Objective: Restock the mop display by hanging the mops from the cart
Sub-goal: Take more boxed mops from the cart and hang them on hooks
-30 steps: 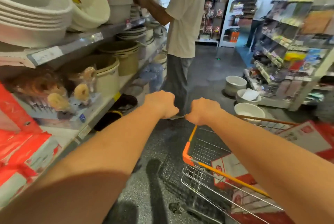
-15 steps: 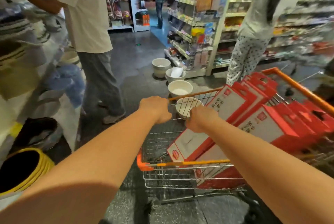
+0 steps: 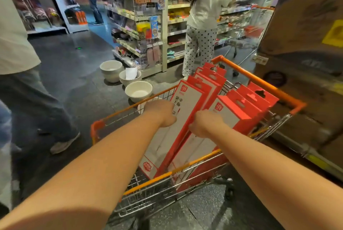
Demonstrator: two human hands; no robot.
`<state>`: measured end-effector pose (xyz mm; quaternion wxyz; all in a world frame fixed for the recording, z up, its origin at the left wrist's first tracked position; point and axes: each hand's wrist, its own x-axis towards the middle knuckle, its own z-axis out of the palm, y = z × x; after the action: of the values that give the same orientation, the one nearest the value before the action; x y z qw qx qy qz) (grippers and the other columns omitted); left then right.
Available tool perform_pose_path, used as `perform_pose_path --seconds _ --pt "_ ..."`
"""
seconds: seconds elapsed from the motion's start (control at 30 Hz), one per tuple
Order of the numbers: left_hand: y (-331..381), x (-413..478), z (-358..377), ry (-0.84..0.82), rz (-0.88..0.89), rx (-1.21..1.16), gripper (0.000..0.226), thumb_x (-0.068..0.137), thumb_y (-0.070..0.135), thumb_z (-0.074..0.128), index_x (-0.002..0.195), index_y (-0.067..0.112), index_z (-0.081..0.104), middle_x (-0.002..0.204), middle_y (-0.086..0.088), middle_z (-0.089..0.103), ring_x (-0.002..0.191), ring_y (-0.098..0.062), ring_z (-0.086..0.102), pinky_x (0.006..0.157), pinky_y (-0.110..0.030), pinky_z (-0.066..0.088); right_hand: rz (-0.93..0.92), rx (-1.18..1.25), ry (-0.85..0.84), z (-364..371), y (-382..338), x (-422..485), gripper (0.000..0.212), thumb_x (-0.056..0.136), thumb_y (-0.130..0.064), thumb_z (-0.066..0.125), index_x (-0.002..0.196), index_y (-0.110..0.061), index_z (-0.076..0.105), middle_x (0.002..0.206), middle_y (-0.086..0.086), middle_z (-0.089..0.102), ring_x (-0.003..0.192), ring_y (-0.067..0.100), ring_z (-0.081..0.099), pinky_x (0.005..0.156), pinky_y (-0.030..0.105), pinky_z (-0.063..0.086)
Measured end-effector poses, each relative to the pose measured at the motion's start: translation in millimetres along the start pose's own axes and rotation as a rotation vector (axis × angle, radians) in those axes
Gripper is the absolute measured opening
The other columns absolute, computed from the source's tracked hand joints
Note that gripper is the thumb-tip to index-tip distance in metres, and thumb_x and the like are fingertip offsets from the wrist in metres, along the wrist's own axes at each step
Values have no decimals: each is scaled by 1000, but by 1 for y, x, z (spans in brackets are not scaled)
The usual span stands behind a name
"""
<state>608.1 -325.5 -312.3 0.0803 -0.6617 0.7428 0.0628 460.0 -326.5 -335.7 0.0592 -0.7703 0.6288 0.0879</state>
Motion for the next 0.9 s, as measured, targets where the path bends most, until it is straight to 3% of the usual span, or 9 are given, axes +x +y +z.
perform_pose_path --seconds 0.17,0.33,0.47,0.7,0.9 --pt "44 48 -5 -11 65 17 42 91 40 49 129 23 54 128 -3 57 115 -25 54 90 -39 49 108 131 31 15 52 15 35 92 -34 48 119 -14 58 117 9 63 108 31 59 86 39 51" --pt "92 83 -5 37 129 -70 38 93 41 49 128 26 52 126 -4 59 115 -28 55 92 -40 44 166 184 165 27 99 26 27 90 -33 48 106 -13 58 106 8 64 97 30 61 79 39 53" --pt "118 109 7 51 171 -108 48 92 41 51 135 23 42 130 -5 57 118 -30 55 92 -42 44 192 213 292 31 114 28 25 91 -33 47 105 -14 54 106 7 62 97 31 61 76 37 49" --pt "139 138 14 38 252 -146 57 95 52 44 141 20 35 139 -11 46 126 -34 47 95 -44 42 422 218 332 44 135 20 45 90 -53 52 114 -15 44 110 5 55 99 28 60 73 36 46" --pt "139 148 25 -34 242 -412 86 90 52 56 152 12 11 156 -15 18 140 -36 29 109 -47 31 844 698 399 60 129 24 79 69 -57 75 121 -13 34 119 8 51 109 30 57 81 39 50"
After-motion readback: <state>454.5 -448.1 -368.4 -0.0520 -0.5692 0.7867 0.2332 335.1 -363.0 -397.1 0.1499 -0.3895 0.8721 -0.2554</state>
